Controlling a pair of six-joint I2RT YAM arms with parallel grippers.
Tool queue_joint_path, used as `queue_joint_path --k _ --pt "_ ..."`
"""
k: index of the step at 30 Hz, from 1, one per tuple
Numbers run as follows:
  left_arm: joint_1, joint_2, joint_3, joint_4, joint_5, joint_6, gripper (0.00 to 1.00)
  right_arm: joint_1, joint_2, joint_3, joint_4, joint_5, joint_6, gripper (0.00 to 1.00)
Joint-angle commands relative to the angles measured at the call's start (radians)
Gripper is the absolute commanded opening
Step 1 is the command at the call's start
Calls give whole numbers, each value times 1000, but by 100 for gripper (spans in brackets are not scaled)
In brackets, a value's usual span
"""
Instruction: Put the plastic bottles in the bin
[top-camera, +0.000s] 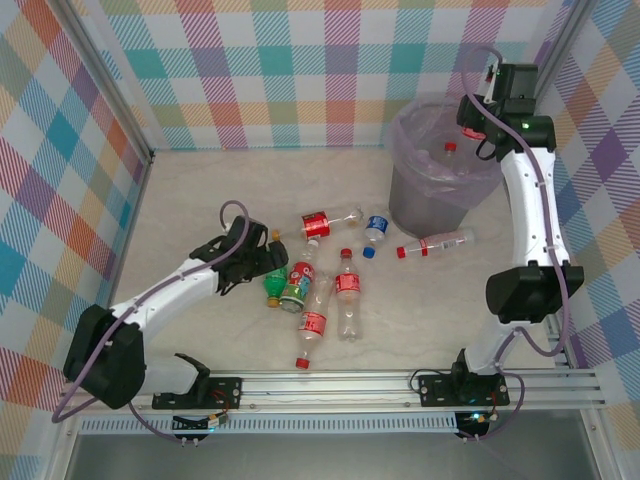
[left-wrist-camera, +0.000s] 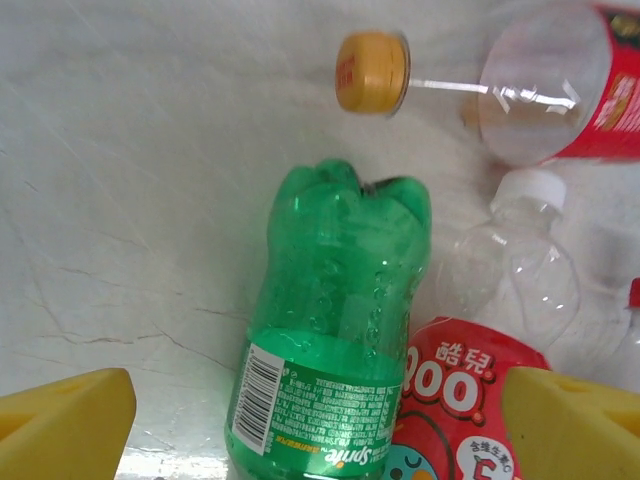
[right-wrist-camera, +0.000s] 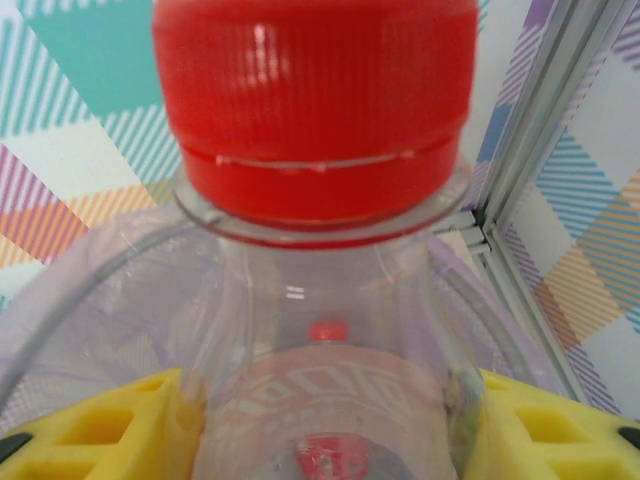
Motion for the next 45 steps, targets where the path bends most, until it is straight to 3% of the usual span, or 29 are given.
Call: queue_joint_path --k 1,15,23,30,38,45 --pt "11 43 -8 29 74 29 92 -5 -1 -40 -6 -29 -20 44" --pt "11 155 39 95 127 45 91 -4 -2 -238 3 -69 -10 50" --pt "11 132 54 104 108 68 92 -4 6 -201 -29 -74 -22 75" --pt "11 115 77 103 102 86 95 -4 4 -93 -106 -80 -43 91" --pt "24 7 144 -11 11 128 100 -2 -69 6 -159 -181 10 99" --pt "33 -92 185 -188 -36 154 100 17 -242 -127 -93 -274 119 99"
